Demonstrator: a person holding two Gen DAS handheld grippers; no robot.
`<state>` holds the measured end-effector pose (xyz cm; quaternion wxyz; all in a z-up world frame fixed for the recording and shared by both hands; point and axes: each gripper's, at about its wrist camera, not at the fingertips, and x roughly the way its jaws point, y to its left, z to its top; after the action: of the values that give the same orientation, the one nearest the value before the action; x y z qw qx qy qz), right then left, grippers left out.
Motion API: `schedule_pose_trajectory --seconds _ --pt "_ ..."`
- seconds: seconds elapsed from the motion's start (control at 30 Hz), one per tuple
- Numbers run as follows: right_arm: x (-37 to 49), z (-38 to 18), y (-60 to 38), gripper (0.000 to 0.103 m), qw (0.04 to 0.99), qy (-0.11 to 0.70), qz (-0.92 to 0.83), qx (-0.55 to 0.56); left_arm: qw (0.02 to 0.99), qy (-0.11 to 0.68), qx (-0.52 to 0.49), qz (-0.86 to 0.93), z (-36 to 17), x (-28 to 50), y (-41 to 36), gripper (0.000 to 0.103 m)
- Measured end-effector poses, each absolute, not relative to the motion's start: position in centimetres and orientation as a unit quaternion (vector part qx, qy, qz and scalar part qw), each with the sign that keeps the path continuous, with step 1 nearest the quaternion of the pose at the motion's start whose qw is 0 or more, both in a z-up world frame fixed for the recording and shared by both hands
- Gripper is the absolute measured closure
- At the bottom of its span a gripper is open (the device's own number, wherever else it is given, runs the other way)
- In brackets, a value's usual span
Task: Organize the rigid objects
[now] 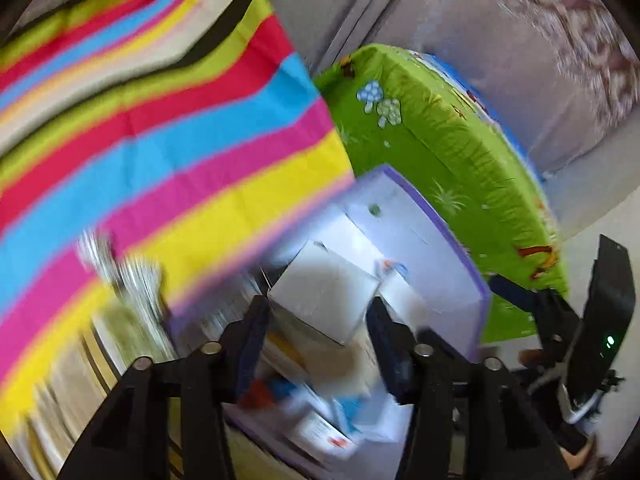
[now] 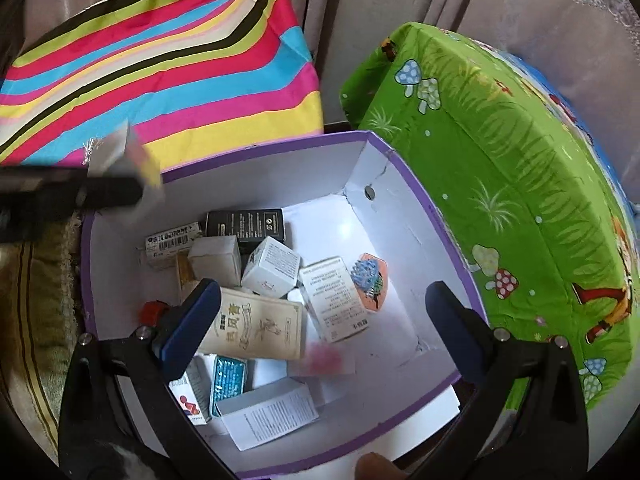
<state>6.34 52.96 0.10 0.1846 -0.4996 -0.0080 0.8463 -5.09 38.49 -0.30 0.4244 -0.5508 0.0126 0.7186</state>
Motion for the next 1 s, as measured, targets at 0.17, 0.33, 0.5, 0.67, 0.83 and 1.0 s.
schedule_pose_trajectory --seconds 0.17,0.33,0.5,0.67,0.83,1.0 --pt "7.6 0.9 52.2 0.000 0.193 -0.015 0.845 -0.498 0.411 -0.035 -0.554 0.723 0.2 -2.8 35.0 0.037" --pt "8.7 1.9 51.1 0.000 0.193 -0.018 0.848 -0.494 0.389 -0.057 -0.544 0.741 1.4 0.3 32.3 0.018" --pt "10.1 3.0 50.4 0.000 0.198 -0.012 0.851 -0.487 0.384 -0.050 -0.511 0.767 1.8 2.7 30.8 0.016" --pt "11.2 3.3 50.4 0.000 0.206 -0.010 0.851 -0.482 0.384 -0.049 -0.508 0.770 1.6 2.6 31.2 0.010" --pt "11.2 3.4 50.7 0.000 0.206 -0.007 0.851 -0.483 0.388 -0.035 -0.506 0.770 1.4 2.9 31.7 0.005" --pt "11.1 3.2 50.6 0.000 0.205 -0.008 0.850 -0.485 0.388 -0.030 -0.508 0.769 1.3 2.9 32.1 0.001"
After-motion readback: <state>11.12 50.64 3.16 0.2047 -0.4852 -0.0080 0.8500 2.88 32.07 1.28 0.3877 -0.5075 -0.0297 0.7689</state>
